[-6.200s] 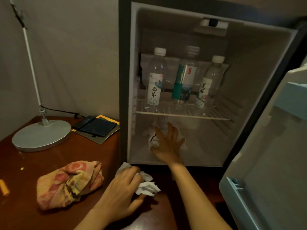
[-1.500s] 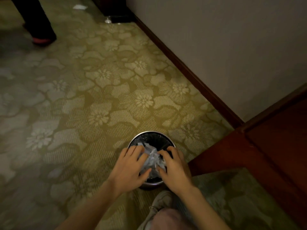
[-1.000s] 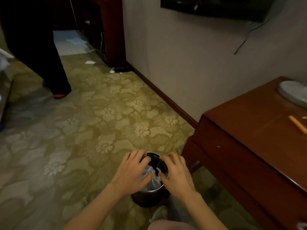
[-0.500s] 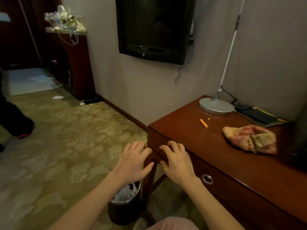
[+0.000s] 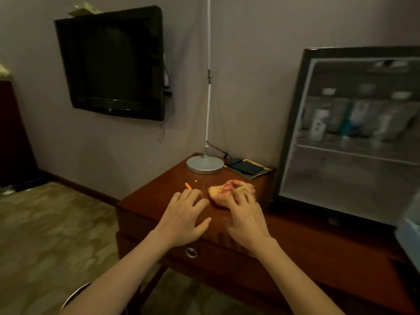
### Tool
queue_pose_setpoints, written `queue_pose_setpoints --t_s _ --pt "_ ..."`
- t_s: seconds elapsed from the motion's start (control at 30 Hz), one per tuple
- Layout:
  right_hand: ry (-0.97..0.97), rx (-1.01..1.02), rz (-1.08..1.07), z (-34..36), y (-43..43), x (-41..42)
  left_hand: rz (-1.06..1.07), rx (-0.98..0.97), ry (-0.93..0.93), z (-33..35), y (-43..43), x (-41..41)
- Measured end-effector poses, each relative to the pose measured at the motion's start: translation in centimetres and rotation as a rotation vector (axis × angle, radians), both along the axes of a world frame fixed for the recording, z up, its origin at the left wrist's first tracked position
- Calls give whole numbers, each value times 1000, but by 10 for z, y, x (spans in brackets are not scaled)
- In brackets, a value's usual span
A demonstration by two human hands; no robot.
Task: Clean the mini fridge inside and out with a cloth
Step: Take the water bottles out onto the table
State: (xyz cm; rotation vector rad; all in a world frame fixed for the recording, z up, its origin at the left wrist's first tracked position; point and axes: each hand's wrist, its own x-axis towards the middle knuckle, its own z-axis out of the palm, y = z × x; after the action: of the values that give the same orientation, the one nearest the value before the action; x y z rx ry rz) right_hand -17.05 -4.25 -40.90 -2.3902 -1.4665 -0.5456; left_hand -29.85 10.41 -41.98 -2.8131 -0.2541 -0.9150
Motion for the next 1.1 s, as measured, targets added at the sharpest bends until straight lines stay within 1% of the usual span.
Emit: queue_pose_setpoints --t_s 0.2,0.5,0.77,0.97,1.1 --pt "-28 -13 -204 22 -73 42 -159 23 -28 24 -51 66" --pt "-1 -12 -422 35 -151 80 -339 42 -34 40 -108 137" --pt "1 9 -512 62 -176 113 -439 71 -75 66 -126 191" --pt "29 96 -549 81 -173 140 -471 115 -109 96 -130 234" --pt "31 101 -547 90 -167 155 -489 128 -125 110 -131 256"
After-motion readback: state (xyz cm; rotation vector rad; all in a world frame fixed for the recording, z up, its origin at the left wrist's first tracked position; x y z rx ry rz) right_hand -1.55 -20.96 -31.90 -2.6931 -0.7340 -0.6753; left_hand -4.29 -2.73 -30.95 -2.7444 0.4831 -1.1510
